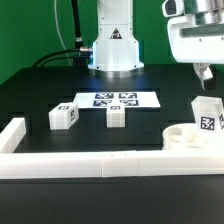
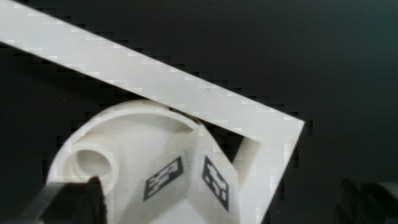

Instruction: Assemble stool

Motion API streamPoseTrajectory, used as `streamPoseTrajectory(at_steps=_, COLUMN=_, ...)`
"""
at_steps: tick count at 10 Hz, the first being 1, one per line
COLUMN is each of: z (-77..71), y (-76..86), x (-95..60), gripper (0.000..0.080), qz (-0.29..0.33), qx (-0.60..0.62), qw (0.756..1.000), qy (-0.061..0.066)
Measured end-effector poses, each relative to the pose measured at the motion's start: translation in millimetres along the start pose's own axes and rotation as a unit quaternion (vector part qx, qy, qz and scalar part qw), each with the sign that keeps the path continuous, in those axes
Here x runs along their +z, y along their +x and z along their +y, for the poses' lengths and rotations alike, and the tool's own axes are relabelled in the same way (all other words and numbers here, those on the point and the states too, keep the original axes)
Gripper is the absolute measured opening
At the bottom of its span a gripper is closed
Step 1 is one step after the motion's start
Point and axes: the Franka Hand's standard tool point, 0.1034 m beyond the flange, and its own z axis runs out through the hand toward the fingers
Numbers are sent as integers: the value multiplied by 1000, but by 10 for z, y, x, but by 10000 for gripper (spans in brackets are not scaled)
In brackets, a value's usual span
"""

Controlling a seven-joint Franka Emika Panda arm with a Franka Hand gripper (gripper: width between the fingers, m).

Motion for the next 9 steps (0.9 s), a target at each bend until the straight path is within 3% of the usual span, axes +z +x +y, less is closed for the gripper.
streamPoseTrajectory(at_steps=3, z=27, y=-13, x=13, gripper=649, qz=-1, qx=-220, qw=976, qy=-9)
streamPoseTrajectory(at_steps=6, z=33, y=12, x=37, gripper=649, qz=4, qx=-410, qw=912, qy=-23)
streamPoseTrajectory(at_steps=7, z=-5, y=23, x=21, gripper=649, qz=21, qx=-424, qw=906, qy=-13)
streamPoseTrajectory(at_steps=9, z=12, y=50, x=28, gripper=649, qz=21, qx=-475, qw=880, qy=-17)
